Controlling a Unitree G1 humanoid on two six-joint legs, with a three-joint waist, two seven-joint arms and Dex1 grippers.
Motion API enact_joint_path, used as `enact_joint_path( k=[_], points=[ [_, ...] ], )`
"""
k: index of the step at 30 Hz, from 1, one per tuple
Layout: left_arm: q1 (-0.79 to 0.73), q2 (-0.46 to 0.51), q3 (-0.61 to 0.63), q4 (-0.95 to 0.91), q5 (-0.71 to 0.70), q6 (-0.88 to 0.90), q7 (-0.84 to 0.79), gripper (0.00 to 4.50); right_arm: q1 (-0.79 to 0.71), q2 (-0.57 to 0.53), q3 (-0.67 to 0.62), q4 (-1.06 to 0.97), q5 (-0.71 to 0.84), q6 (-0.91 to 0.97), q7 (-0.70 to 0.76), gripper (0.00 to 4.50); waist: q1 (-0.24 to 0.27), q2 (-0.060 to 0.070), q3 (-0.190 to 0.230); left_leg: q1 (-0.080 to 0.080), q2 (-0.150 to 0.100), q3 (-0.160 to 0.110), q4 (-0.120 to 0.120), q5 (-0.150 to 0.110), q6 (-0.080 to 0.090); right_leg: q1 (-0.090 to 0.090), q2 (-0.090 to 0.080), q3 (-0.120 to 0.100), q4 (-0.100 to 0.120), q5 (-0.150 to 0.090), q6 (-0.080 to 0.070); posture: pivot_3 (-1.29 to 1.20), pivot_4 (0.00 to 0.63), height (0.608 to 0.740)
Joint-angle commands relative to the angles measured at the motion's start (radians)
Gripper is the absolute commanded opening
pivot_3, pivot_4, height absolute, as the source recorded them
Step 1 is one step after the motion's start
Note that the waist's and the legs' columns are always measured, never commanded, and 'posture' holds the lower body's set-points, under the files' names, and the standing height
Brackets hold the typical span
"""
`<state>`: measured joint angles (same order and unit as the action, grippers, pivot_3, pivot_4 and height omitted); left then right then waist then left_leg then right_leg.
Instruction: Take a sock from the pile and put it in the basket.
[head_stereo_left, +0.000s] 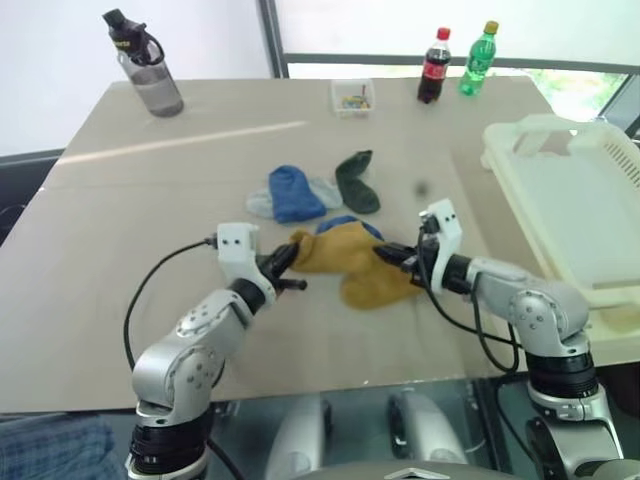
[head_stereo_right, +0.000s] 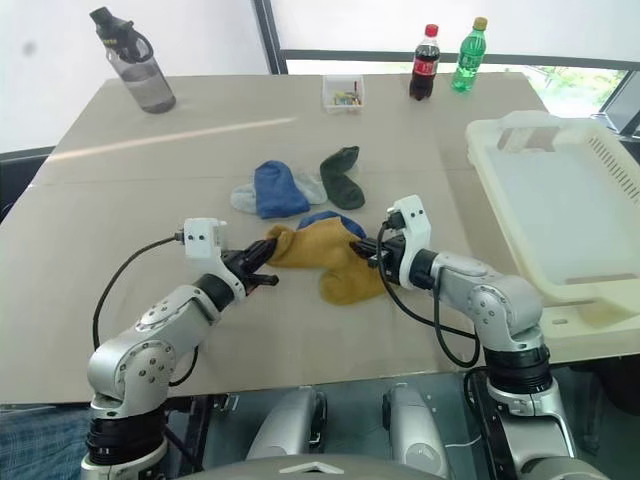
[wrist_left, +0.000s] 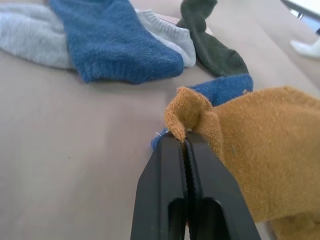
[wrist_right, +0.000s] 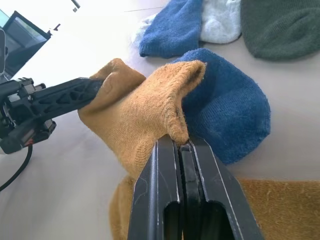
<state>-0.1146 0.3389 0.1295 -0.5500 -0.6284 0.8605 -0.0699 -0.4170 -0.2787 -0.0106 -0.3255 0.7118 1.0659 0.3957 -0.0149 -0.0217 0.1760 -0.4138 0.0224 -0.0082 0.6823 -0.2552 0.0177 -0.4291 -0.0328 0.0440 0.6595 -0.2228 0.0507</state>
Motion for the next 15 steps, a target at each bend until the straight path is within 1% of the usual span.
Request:
enact_joint_path(
  k=[1,6,10,12,15],
  points=[
    [-0.028,0.041,-0.036,-0.079,0.052,0.005,0.003,0.00,-0.014,-0.015,-0.063,-0.070,0.048,-0.003,0.002,0.01,0.000,0.000,0.000,0.000,0.000,0.000,0.000,0.000,0.000,0.000,0.000,0.000,0.000,0.000,0.000,0.00,0.150,0.740],
    [-0.072,0.070,-0.094,-0.123,0.097,0.095,0.037,0.00,0.000,-0.033,-0.113,-0.112,0.106,-0.006,0.008,0.01,0.000,0.000,0.000,0.000,0.000,0.000,0.000,0.000,0.000,0.000,0.000,0.000,-0.001,0.000,0.000,0.00,0.150,0.740],
    [-0.111,0.106,-0.136,-0.154,0.122,0.163,0.032,0.00,0.020,-0.049,-0.161,-0.145,0.163,-0.020,0.022,0.01,-0.001,0.000,0.000,0.000,0.000,0.000,-0.001,0.000,0.000,0.000,0.000,0.000,-0.001,0.000,0.000,0.00,0.150,0.740],
    [-0.128,0.093,-0.138,-0.169,0.102,0.201,0.032,0.00,0.038,-0.071,-0.176,-0.159,0.176,-0.018,0.027,0.01,-0.001,0.000,0.000,0.000,0.000,0.000,-0.001,0.000,0.000,0.000,0.000,0.000,-0.001,0.000,0.000,0.00,0.150,0.740],
    [-0.145,0.031,-0.130,-0.199,0.022,0.248,0.007,0.00,0.077,-0.113,-0.203,-0.187,0.198,-0.013,0.029,0.01,0.001,0.000,0.000,-0.001,0.000,0.000,-0.001,0.000,0.000,0.000,0.000,0.000,-0.002,0.000,0.000,0.00,0.150,0.740]
  ],
)
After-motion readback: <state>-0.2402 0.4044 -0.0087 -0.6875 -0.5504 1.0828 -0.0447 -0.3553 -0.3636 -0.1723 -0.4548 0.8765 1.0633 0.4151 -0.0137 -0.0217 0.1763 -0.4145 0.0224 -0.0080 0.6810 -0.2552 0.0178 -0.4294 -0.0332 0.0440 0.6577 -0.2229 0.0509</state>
